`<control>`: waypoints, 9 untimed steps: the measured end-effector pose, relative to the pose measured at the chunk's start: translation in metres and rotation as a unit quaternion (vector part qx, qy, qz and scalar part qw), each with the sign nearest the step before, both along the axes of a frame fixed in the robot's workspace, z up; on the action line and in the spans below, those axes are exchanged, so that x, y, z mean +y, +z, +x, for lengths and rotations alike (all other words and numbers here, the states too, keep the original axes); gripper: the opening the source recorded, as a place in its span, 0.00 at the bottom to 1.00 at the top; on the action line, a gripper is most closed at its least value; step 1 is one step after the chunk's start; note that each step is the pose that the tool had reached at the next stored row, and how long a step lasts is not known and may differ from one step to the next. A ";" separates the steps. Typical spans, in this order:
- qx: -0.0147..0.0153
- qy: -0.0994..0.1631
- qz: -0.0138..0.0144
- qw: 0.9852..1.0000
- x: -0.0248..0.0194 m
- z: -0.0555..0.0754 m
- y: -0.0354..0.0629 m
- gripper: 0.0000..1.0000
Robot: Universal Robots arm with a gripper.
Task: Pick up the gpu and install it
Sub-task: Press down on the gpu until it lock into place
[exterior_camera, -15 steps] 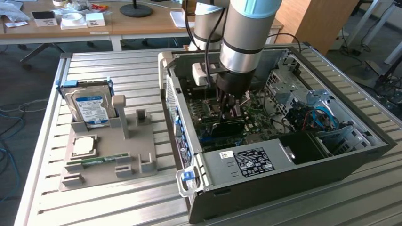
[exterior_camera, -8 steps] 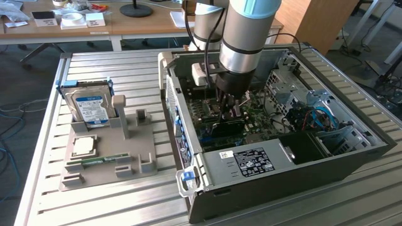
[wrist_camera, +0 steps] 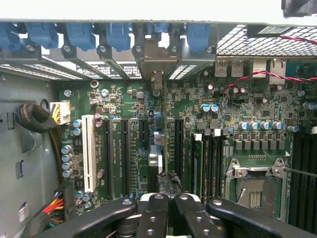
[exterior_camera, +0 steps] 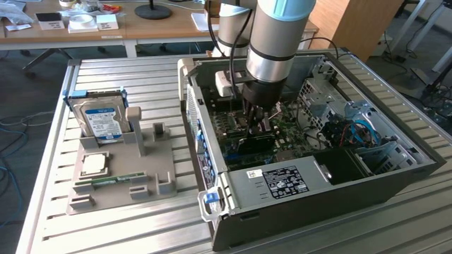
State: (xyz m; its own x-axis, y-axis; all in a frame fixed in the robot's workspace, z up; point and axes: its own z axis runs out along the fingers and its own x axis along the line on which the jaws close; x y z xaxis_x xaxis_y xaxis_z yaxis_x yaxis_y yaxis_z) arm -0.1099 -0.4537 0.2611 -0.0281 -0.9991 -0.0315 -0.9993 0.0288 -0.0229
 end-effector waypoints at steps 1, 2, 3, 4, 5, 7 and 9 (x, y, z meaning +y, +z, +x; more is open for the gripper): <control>0.000 0.000 0.000 1.000 0.0000 0.000 0.0000 0.11; 0.000 0.000 0.000 1.000 0.0000 0.000 0.0000 0.11; 0.000 0.000 0.000 1.000 0.0000 0.000 0.0000 0.11; 0.000 0.000 0.000 1.000 0.0000 0.000 0.0000 0.11; 0.000 0.000 0.000 1.000 0.0000 0.000 0.0000 0.11; 0.000 0.000 0.001 1.000 0.0001 0.000 0.0010 0.11; 0.000 0.000 0.000 1.000 0.0000 0.000 0.0045 0.11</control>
